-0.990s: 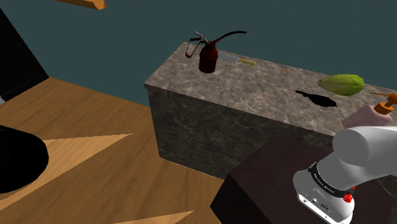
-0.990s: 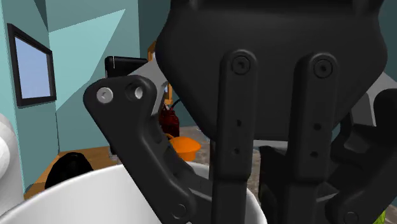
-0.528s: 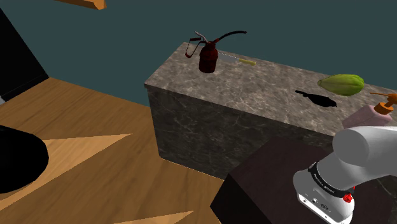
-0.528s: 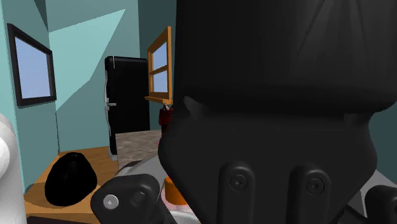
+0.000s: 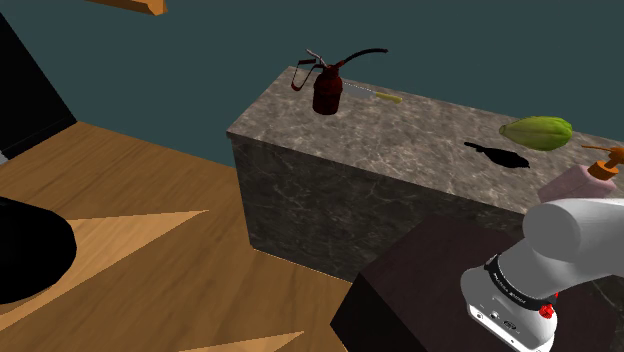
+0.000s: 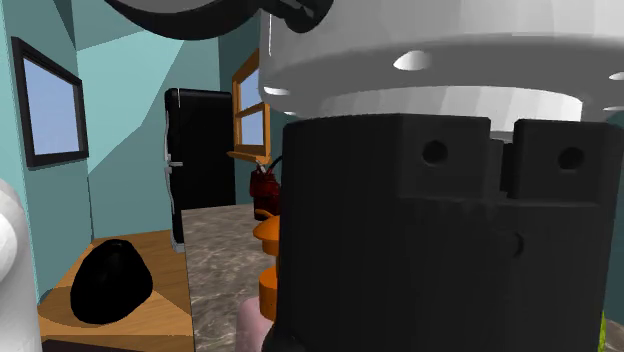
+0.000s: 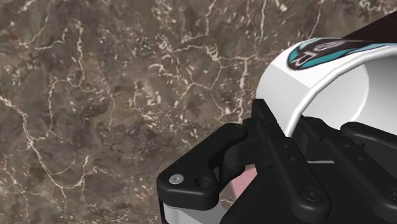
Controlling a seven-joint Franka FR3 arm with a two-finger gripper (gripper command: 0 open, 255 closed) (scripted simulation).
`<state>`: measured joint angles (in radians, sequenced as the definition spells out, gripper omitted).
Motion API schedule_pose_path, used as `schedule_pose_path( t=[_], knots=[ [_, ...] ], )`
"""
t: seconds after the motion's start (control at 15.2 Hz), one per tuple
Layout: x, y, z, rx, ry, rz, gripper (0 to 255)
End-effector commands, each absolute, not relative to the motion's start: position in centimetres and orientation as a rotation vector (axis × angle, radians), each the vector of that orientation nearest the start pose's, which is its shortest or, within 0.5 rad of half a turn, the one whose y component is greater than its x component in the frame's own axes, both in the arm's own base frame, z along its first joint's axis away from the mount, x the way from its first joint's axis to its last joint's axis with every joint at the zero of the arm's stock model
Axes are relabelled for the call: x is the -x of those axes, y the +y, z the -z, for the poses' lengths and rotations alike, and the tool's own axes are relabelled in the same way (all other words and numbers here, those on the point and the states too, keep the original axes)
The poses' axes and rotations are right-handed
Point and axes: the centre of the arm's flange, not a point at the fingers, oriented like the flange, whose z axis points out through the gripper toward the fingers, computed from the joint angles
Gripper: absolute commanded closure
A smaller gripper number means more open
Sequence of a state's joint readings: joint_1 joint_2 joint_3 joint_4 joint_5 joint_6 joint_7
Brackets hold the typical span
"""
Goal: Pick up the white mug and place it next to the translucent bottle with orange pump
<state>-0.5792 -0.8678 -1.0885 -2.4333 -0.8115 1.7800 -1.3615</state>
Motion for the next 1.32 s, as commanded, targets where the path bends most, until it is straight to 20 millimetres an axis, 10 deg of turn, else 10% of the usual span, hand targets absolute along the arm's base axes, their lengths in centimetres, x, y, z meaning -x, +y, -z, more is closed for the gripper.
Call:
schedule_pose_path(
  t=[0.0, 0.66, 1.19, 1.25],
  knots=[
    [11.7, -40.3, -40.1, 3.09, -0.234, -0.075, 255],
    [11.7, -40.3, -34.8, 3.09, -0.234, -0.075, 255],
    [11.7, -40.3, -34.7, 3.09, -0.234, -0.075, 255],
    [11.7, -40.3, -34.7, 3.09, -0.234, -0.075, 0]
  ],
)
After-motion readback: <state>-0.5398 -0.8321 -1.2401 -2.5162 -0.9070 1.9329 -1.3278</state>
